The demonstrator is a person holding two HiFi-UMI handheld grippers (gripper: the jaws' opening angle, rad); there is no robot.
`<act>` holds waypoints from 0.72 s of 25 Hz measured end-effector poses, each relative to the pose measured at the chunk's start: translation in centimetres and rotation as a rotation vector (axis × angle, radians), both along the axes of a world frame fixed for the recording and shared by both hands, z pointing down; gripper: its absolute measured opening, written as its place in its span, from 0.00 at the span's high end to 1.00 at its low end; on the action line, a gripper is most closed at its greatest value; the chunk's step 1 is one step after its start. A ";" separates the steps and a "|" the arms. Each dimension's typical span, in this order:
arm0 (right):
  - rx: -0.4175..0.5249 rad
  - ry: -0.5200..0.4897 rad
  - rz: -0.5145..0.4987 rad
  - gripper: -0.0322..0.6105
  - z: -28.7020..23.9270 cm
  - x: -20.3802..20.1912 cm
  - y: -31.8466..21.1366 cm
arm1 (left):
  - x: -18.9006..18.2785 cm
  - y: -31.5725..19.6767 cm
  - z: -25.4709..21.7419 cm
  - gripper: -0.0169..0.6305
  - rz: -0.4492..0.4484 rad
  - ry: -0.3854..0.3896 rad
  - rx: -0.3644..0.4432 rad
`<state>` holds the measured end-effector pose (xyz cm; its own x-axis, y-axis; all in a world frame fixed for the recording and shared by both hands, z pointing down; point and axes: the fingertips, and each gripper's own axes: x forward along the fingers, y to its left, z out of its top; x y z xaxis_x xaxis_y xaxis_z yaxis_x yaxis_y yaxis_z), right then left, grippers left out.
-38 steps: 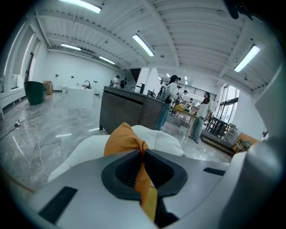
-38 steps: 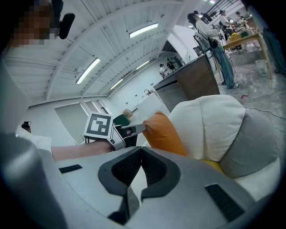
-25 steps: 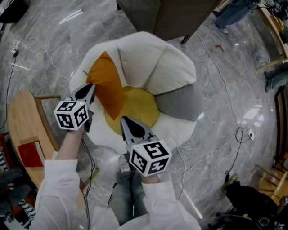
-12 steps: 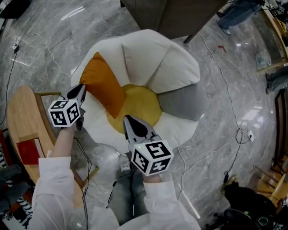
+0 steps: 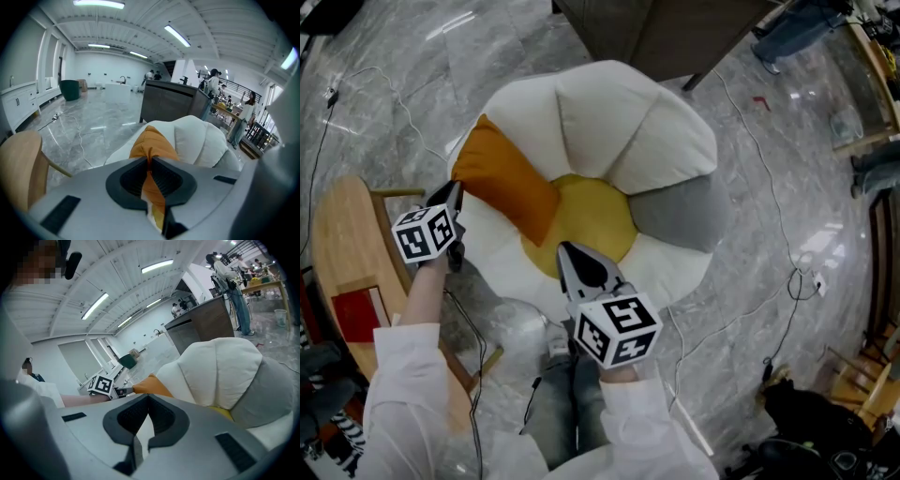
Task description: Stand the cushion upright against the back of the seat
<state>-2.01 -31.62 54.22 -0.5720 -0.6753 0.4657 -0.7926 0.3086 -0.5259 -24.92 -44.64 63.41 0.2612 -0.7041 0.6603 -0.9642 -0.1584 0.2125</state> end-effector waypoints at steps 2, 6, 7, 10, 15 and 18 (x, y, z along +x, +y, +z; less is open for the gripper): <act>-0.002 0.005 -0.011 0.93 0.2 -0.1 0.2 | -0.5 0.0 0.3 0.92 -0.018 0.005 -0.010; -0.006 0.015 -0.027 0.93 0.6 -0.6 0.3 | -1.3 -0.6 0.7 0.92 -0.048 0.020 -0.010; -0.007 0.015 -0.029 0.93 0.7 -0.7 0.3 | -1.3 -0.7 0.6 0.93 -0.056 0.031 -0.007; -0.009 0.013 -0.039 0.93 0.9 -1.1 0.6 | -1.2 -1.0 0.5 0.92 -0.060 0.042 0.002; -0.008 0.025 -0.056 0.93 1.4 -1.5 0.7 | -0.9 -1.3 0.9 0.92 -0.045 0.045 -0.005; -0.010 0.019 -0.057 0.93 1.3 -1.6 0.7 | -1.3 -1.4 0.9 0.90 -0.058 0.015 -0.004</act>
